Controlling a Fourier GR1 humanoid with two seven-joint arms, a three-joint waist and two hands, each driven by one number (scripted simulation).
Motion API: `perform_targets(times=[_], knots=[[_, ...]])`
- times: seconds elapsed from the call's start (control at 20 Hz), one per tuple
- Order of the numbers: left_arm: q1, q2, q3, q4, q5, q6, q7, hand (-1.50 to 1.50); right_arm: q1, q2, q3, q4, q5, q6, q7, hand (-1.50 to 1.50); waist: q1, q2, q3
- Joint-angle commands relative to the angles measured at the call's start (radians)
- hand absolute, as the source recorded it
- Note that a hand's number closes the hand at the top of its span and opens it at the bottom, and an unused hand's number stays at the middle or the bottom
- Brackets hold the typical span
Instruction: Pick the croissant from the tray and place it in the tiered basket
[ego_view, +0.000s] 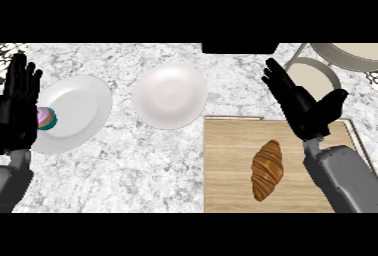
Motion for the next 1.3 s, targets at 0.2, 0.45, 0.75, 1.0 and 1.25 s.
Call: perform_targets(times=[0.2, 0.45, 0.75, 1.0, 1.25], knots=[[0.093, -0.077, -0.126, -0.032, -0.075, 0.028, 0.01, 0.0, 0.132, -0.043, -0.335, -0.168, -0.216, 0.041, -0.235, 1.5, -0.069, -0.009, 0.015], [0.079, -0.122, -0.191, -0.004, -0.085, 0.02, 0.056, 0.0, 0.27, 0.11, -0.41, -0.141, -0.457, 0.098, -0.185, -1.5, -0.081, -0.002, 0.017], [0.059, -0.183, -0.249, -0.026, -0.151, 0.07, 0.08, 0.0, 0.584, 0.002, -0.443, -0.321, -0.538, 0.496, -0.268, -1.5, -0.051, -0.004, 0.01], [0.092, -0.169, -0.26, -0.07, -0.175, 0.098, 0.109, 0.0, 0.691, -0.23, -0.575, -0.42, -0.37, 0.547, -0.245, -1.5, -0.059, -0.011, 0.008], [0.092, -0.154, -0.25, -0.061, -0.172, 0.078, 0.106, 0.0, 0.724, -0.439, -0.644, -0.546, -0.098, 0.558, -0.191, -1.5, -0.054, -0.01, 0.004]])
